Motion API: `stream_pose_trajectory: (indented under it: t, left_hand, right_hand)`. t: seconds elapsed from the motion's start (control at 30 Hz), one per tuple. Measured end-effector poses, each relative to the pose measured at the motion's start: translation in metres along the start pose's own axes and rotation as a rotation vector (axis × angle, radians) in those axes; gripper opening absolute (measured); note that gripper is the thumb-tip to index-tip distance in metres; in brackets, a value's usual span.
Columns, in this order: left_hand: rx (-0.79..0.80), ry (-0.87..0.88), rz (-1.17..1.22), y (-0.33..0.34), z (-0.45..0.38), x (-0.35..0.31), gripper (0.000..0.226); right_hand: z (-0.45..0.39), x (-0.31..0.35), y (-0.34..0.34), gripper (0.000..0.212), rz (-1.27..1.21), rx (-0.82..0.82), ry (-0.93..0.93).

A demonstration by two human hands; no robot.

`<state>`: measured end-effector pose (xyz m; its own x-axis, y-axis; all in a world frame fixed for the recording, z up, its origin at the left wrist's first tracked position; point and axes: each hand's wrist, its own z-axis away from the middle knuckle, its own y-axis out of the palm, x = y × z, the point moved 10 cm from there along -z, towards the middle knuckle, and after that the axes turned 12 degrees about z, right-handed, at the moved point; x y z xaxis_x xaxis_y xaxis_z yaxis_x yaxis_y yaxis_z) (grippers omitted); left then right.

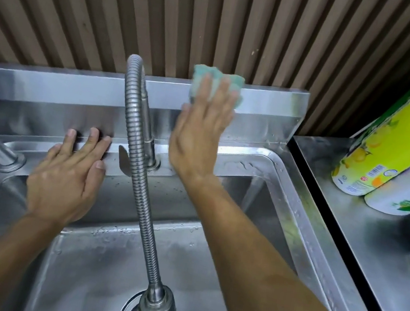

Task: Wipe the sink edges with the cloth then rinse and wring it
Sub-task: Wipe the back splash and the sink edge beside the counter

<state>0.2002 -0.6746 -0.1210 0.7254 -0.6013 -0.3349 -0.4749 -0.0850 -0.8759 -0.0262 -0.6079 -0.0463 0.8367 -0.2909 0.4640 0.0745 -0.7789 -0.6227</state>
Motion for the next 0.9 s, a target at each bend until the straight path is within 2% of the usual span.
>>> stream_pose_trajectory:
  t: [0.07, 0.1, 0.27, 0.33, 0.37, 0.43, 0.6, 0.67, 0.73, 0.8, 0.9]
  left_hand:
    - [0.013, 0.006, -0.01, 0.001, 0.0, 0.0, 0.061]
    - [0.017, 0.011, -0.009, 0.001, 0.0, 0.0, 0.063]
    - [0.069, 0.018, -0.039, 0.004, -0.002, 0.003, 0.063]
    - [0.071, 0.007, -0.041, 0.003, -0.003, 0.003, 0.064]
    - [0.064, -0.002, -0.04, 0.002, -0.003, 0.004, 0.065]
    - [0.053, -0.015, -0.033, 0.002, -0.004, 0.004, 0.065]
    - [0.009, 0.03, -0.001, 0.0, -0.002, 0.006, 0.054]
    - [0.016, 0.066, -0.014, 0.0, 0.0, 0.008, 0.052]
    - [0.033, 0.096, -0.023, 0.001, -0.001, 0.006, 0.053]
    - [0.041, 0.099, -0.022, 0.001, -0.001, 0.008, 0.054]
    - [0.052, 0.092, -0.027, 0.003, 0.0, 0.007, 0.054]
  right_hand:
    - [0.001, -0.002, -0.002, 0.058, 0.003, 0.014, -0.065]
    - [-0.004, -0.016, -0.009, 0.056, -0.039, -0.019, 0.006]
    - [-0.032, -0.126, -0.054, 0.053, -0.383, -0.326, 0.771]
    - [-0.036, -0.143, -0.061, 0.053, -0.425, -0.36, 0.872]
    - [-0.036, -0.139, -0.062, 0.052, -0.385, -0.349, 0.83]
    - [-0.029, -0.105, -0.056, 0.053, -0.232, -0.298, 0.573]
    - [0.011, 0.033, 0.011, 0.061, 0.044, 0.119, -0.49]
    - [0.023, 0.058, 0.025, 0.061, 0.204, 0.208, -0.907]
    - [0.014, 0.051, 0.026, 0.055, 0.338, 0.238, -1.115]
    - [0.004, 0.03, 0.015, 0.061, 0.5, 0.211, -1.261]
    - [0.005, -0.002, 0.001, 0.065, 0.708, 0.17, -1.396]
